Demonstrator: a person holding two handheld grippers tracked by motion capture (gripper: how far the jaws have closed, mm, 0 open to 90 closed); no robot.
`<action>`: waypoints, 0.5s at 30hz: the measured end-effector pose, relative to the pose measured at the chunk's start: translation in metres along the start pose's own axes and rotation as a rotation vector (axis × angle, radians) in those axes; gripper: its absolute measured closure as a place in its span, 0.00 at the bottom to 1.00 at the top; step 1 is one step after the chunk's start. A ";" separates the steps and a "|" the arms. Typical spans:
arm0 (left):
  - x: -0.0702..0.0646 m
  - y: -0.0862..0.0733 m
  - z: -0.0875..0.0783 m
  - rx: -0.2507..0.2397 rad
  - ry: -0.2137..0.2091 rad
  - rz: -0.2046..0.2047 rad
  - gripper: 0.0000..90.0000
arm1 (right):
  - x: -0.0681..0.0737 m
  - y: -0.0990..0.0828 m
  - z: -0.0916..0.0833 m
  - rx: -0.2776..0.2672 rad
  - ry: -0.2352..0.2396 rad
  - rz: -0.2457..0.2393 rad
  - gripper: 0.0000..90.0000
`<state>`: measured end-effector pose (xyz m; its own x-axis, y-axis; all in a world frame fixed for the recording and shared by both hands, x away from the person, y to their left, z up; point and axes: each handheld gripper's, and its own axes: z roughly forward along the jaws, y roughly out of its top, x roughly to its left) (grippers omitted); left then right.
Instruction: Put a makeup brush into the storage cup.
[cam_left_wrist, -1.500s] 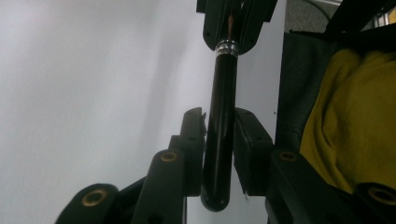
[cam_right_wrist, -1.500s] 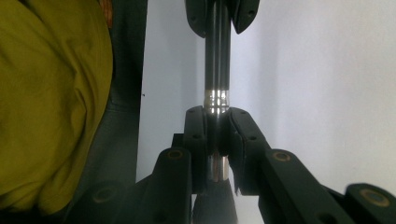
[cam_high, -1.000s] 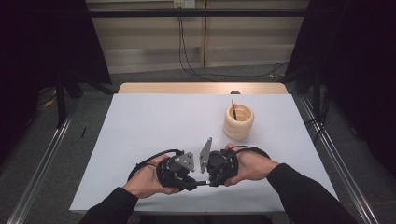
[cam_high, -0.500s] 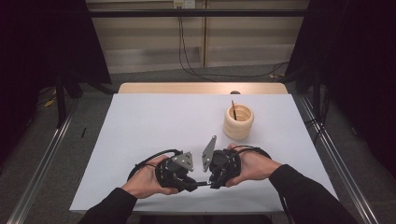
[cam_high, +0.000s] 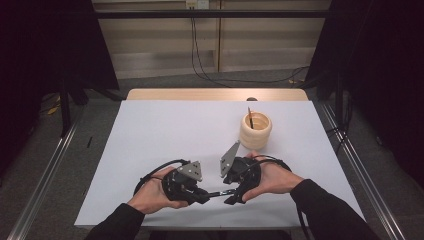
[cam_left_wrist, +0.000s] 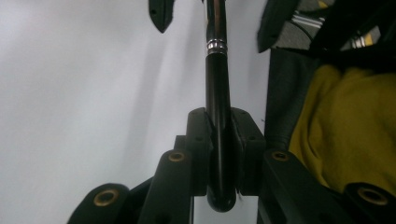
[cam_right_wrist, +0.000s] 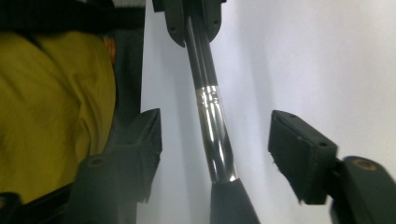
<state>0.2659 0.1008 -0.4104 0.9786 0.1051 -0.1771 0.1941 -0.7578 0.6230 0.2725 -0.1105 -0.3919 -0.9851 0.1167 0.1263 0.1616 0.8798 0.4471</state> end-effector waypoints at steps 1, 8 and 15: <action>0.000 -0.002 0.000 -0.010 0.002 -0.005 0.88 | 0.000 -0.001 -0.001 -0.010 0.002 0.012 0.33; -0.001 -0.010 -0.002 -0.052 0.006 -0.033 0.88 | -0.003 -0.011 -0.005 -0.112 -0.025 0.052 0.22; -0.003 -0.013 -0.007 -0.073 0.011 -0.043 0.88 | -0.005 -0.017 -0.015 -0.202 -0.071 0.084 0.12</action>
<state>0.2607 0.1148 -0.4127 0.9699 0.1440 -0.1963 0.2398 -0.7033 0.6692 0.2750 -0.1333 -0.3871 -0.9683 0.2240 0.1108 0.2444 0.7561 0.6071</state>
